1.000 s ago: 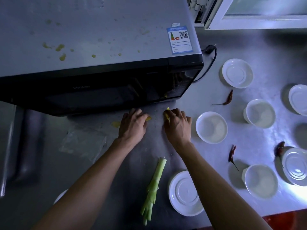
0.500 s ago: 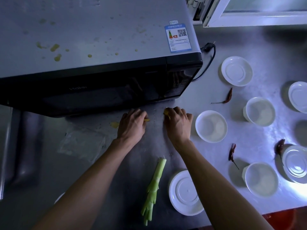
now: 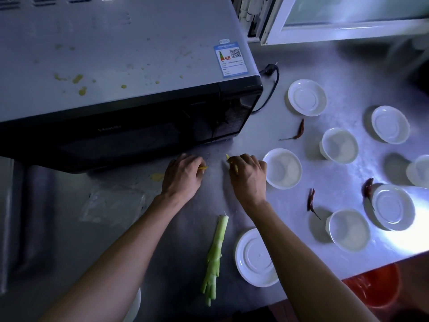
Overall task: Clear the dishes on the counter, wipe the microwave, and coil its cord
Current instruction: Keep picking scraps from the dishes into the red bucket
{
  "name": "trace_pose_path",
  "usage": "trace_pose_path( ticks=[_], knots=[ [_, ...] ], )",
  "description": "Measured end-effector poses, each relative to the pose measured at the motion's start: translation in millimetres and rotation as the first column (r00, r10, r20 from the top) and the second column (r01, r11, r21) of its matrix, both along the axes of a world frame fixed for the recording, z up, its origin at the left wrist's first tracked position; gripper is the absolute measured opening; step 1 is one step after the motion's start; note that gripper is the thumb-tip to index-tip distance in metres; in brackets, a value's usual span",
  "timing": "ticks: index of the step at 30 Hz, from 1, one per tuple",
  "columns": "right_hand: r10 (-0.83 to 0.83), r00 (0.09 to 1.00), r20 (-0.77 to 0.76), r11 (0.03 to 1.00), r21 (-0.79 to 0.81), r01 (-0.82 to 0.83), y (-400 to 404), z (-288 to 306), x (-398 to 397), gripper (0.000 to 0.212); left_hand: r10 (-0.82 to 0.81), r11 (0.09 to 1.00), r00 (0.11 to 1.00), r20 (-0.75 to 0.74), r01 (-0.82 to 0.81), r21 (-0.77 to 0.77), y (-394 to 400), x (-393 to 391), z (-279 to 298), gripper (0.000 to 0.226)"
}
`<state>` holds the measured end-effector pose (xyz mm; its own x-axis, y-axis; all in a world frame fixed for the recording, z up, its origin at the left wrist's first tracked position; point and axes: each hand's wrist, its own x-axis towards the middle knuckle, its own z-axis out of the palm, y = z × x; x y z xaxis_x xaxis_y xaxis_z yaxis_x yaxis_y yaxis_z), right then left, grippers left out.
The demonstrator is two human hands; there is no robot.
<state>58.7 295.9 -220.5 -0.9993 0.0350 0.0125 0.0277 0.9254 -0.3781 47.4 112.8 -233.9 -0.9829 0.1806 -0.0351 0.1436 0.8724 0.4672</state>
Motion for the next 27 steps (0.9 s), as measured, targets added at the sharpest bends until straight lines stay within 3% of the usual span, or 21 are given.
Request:
trace_pose_path(
  ticks=[7,12,19,27],
  knots=[
    [-0.083,0.988,-0.132,0.996,0.01,0.085,28,36,33,0.009,-0.13,0.988,0.985,-0.113,0.138,0.072,26,2,32,0.007],
    [-0.206,0.945,-0.253,0.978,-0.018,0.208,74,59,66,0.017,-0.229,0.957,0.961,-0.157,0.252,0.145,76,9,54,0.008],
    [-0.375,0.881,-0.287,0.925,-0.051,0.377,164,87,138,0.011,-0.386,0.901,0.903,-0.191,0.414,0.133,187,47,86,0.01],
    [-0.584,0.772,-0.25,0.806,-0.062,0.589,287,96,271,0.011,-0.592,0.793,0.79,-0.158,0.606,0.058,333,148,107,0.011]
  ],
)
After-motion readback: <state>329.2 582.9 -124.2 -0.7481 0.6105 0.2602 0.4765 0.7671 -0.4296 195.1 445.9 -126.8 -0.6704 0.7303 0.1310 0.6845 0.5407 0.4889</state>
